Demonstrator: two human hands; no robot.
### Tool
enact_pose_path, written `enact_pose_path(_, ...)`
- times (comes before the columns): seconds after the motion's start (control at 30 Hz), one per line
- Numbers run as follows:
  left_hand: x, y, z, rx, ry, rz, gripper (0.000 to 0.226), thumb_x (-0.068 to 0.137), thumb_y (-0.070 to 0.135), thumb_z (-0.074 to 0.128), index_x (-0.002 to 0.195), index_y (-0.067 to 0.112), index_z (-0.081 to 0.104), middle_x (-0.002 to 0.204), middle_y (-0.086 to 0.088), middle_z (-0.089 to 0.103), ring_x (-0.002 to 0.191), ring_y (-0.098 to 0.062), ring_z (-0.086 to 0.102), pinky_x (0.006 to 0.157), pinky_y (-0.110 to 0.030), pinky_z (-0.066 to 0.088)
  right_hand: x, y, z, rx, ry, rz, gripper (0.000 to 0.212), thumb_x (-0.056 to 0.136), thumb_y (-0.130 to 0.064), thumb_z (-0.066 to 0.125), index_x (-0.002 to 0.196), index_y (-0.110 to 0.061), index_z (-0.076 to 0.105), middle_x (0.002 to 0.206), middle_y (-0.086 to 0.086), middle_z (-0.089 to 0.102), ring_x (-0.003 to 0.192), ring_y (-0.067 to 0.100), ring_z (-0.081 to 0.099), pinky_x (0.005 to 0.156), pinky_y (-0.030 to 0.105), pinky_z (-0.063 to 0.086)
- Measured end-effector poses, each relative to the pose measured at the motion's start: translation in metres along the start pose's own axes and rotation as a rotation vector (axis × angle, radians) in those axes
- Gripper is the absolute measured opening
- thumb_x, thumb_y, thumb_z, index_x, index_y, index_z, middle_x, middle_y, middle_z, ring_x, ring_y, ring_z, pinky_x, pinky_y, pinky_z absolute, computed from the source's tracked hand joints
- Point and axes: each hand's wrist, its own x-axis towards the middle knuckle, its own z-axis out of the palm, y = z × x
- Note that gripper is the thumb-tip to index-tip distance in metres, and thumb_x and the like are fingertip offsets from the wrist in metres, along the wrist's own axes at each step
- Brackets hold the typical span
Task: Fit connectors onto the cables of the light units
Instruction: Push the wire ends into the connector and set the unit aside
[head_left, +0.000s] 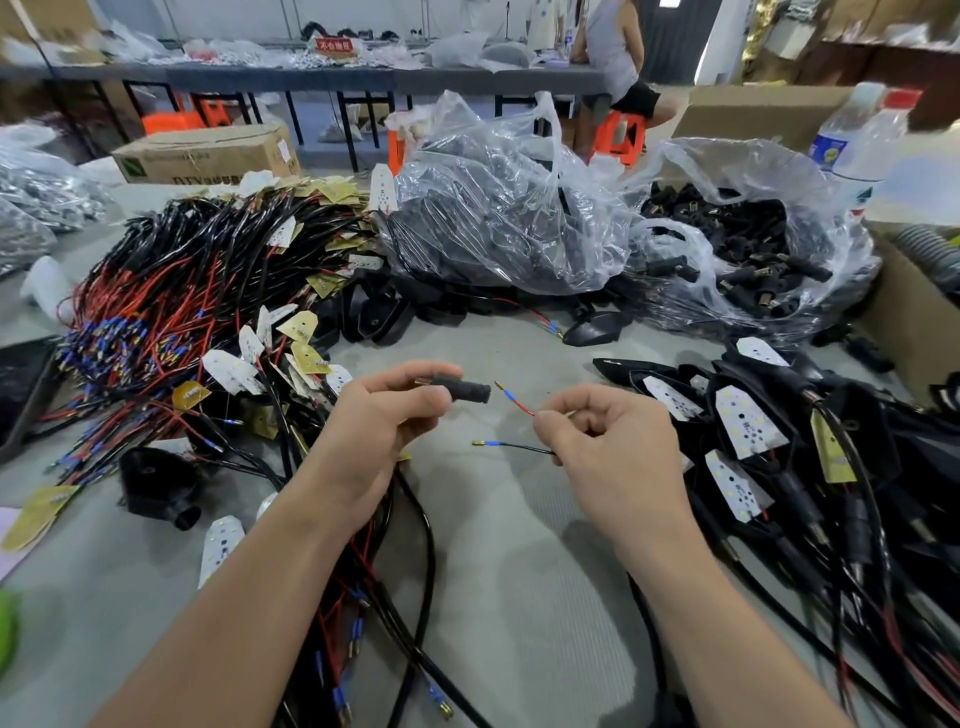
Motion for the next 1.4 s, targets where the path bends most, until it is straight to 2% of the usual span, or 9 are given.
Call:
enact_pose_path(0.07, -0.001, 0.001, 0.001, 0.002, -0.014, 0.002, 0.024, 0.066, 0.013, 0.07, 0.085, 0.019, 0.083, 0.08, 0.001, 0.065, 0.072, -0.009, 0.056, 0.082, -0.025, 0.048, 0.0, 0.0, 0.0, -0.009, -0.018, 0.003, 0.016, 0.08, -0.018, 0.076, 0.071, -0.031, 0.072, 0.05, -0.003, 0.055, 0.047, 0.008, 0.047, 0.048, 0.019, 0.037)
enact_pose_path(0.17, -0.003, 0.001, 0.004, 0.043, -0.045, 0.022, 0.021, 0.069, 0.016, 0.07, 0.085, 0.02, 0.083, 0.085, -0.004, 0.065, 0.072, -0.009, 0.054, 0.082, -0.025, 0.046, -0.002, -0.001, 0.0, -0.036, -0.047, 0.002, 0.018, 0.079, -0.016, 0.077, 0.068, -0.03, 0.072, 0.046, -0.009, 0.052, 0.043, 0.005, 0.041, 0.046, 0.017, 0.033)
enact_pose_path(0.47, -0.002, -0.002, 0.006, 0.015, 0.035, 0.057, 0.011, 0.081, 0.012, 0.073, 0.081, 0.019, 0.082, 0.081, -0.002, 0.064, 0.073, -0.01, 0.051, 0.081, -0.026, 0.044, -0.001, 0.001, -0.001, -0.021, -0.053, 0.011, 0.022, 0.08, -0.013, 0.076, 0.069, -0.033, 0.073, 0.045, -0.01, 0.051, 0.042, 0.005, 0.04, 0.045, 0.017, 0.034)
enact_pose_path(0.77, -0.005, -0.001, 0.008, 0.012, -0.008, 0.073, 0.011, 0.073, 0.021, 0.071, 0.078, 0.02, 0.08, 0.085, -0.007, 0.064, 0.07, -0.008, 0.05, 0.079, -0.023, 0.044, -0.003, 0.0, -0.001, -0.073, -0.106, -0.014, 0.024, 0.078, -0.013, 0.076, 0.069, -0.035, 0.072, 0.045, -0.013, 0.049, 0.042, 0.005, 0.039, 0.046, 0.016, 0.034)
enact_pose_path(0.93, -0.006, -0.006, 0.011, 0.145, -0.09, 0.084, 0.014, 0.074, 0.02, 0.075, 0.087, 0.02, 0.082, 0.082, -0.003, 0.065, 0.075, -0.01, 0.054, 0.077, -0.021, 0.044, -0.002, 0.001, 0.002, 0.022, -0.126, 0.015, 0.016, 0.08, -0.014, 0.076, 0.074, -0.028, 0.074, 0.048, -0.006, 0.05, 0.048, 0.011, 0.043, 0.052, 0.031, 0.039)
enact_pose_path(1.0, -0.006, -0.007, 0.012, 0.176, -0.105, 0.07, 0.013, 0.077, 0.017, 0.081, 0.09, 0.019, 0.083, 0.083, -0.007, 0.064, 0.077, -0.014, 0.051, 0.078, -0.026, 0.042, -0.002, -0.001, 0.006, 0.114, -0.126, 0.049, 0.003, 0.08, -0.027, 0.073, 0.077, -0.026, 0.073, 0.051, 0.0, 0.056, 0.048, 0.012, 0.046, 0.053, 0.037, 0.039)
enact_pose_path(1.1, -0.008, -0.008, 0.015, 0.23, -0.157, 0.082, 0.012, 0.083, 0.012, 0.08, 0.091, 0.02, 0.084, 0.08, -0.006, 0.066, 0.076, -0.012, 0.051, 0.077, -0.025, 0.043, -0.003, -0.002, 0.007, 0.174, -0.135, 0.111, 0.034, 0.075, -0.062, 0.053, 0.087, -0.031, 0.062, 0.057, 0.005, 0.066, 0.044, 0.01, 0.045, 0.054, 0.033, 0.034)
enact_pose_path(1.27, -0.011, -0.01, 0.024, 0.231, -0.231, 0.08, 0.013, 0.091, 0.008, 0.071, 0.099, 0.008, 0.081, 0.074, -0.01, 0.058, 0.069, -0.011, 0.046, 0.068, -0.02, 0.042, -0.011, -0.002, 0.011, 0.061, -0.249, 0.036, 0.034, 0.086, -0.06, 0.043, 0.096, -0.034, 0.063, 0.056, -0.001, 0.062, 0.05, 0.011, 0.053, 0.053, 0.029, 0.041)
enact_pose_path(1.4, -0.012, -0.009, 0.026, 0.203, -0.207, 0.104, 0.013, 0.089, 0.011, 0.073, 0.095, 0.016, 0.083, 0.08, -0.016, 0.059, 0.074, -0.016, 0.045, 0.068, -0.022, 0.041, -0.01, -0.004, 0.009, 0.106, -0.28, 0.077, 0.041, 0.078, -0.067, 0.05, 0.098, -0.034, 0.064, 0.061, 0.0, 0.063, 0.053, 0.012, 0.05, 0.056, 0.037, 0.041)
